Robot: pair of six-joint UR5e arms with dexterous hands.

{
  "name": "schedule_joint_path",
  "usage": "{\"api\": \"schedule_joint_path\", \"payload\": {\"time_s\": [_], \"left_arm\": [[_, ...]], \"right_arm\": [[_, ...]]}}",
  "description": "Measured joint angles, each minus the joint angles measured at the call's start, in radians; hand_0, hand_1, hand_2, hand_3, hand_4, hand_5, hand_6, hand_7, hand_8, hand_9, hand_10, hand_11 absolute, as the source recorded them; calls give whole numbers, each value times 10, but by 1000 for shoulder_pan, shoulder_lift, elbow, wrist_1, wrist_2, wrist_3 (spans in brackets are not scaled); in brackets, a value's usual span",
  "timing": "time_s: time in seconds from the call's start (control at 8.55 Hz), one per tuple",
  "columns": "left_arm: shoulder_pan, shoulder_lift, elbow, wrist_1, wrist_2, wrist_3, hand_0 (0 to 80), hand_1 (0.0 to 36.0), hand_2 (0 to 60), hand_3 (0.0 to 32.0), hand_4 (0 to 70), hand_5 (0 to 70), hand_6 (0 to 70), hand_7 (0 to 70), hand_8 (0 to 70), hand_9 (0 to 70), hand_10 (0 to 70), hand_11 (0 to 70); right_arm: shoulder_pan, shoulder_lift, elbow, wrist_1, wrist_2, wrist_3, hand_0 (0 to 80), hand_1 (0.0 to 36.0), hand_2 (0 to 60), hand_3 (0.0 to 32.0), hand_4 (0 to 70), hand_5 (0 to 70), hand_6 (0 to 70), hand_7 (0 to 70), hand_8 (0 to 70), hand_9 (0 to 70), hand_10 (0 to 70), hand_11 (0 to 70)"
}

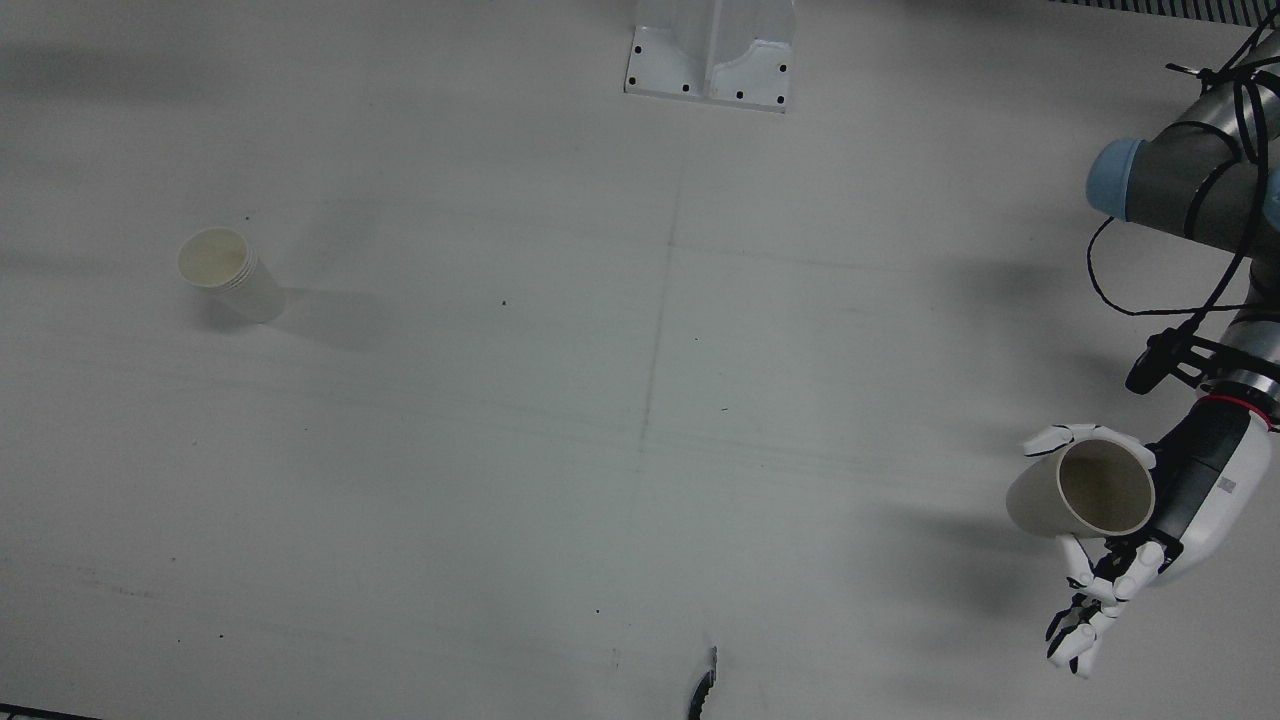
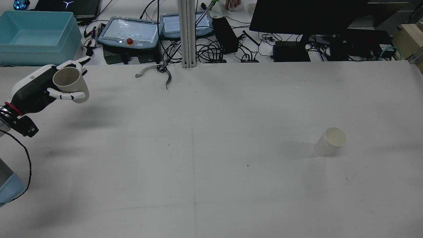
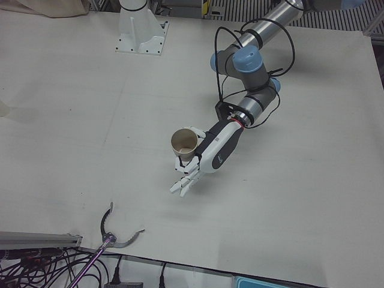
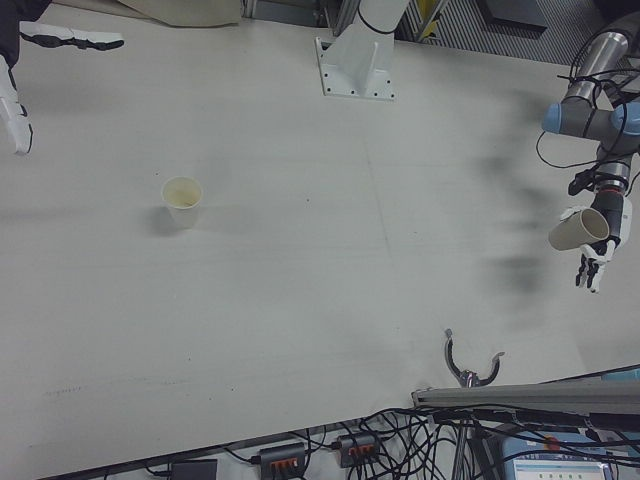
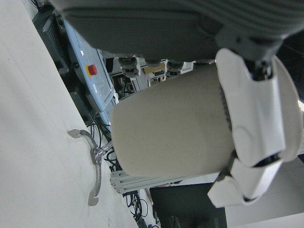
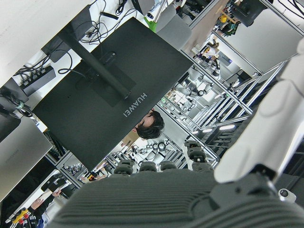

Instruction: Pour water

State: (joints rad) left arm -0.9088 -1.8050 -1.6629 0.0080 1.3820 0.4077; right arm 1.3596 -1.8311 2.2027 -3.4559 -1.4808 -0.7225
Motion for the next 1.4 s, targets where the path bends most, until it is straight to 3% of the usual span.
{"api": "schedule_joint_path", "payload": {"time_s": [0.35,0.58,1.05,1.4], "left_arm": [[-3,0,-7,8,0,-1,474,215,409,0,112,700,22,114,0,8,41,76],[-17,1,-12,9,1,-5,472,221,436,0,102,700,23,113,0,8,40,76],[-22,0,-12,9,2,-5,471,221,440,0,104,700,23,114,0,8,40,76],[-21,1,-10,9,2,-4,472,226,450,0,97,700,24,115,0,9,41,76]], "right_arm": [[-28,35,-188,135,146,6,434,57,0,0,14,0,0,0,25,9,44,74],[-61,79,-335,254,217,91,445,55,0,0,21,0,0,0,22,0,36,62],[-122,86,-383,340,235,270,424,50,0,0,27,0,0,0,16,3,42,70],[-189,68,-394,345,238,228,426,59,0,0,21,0,0,0,16,12,47,79]]}}
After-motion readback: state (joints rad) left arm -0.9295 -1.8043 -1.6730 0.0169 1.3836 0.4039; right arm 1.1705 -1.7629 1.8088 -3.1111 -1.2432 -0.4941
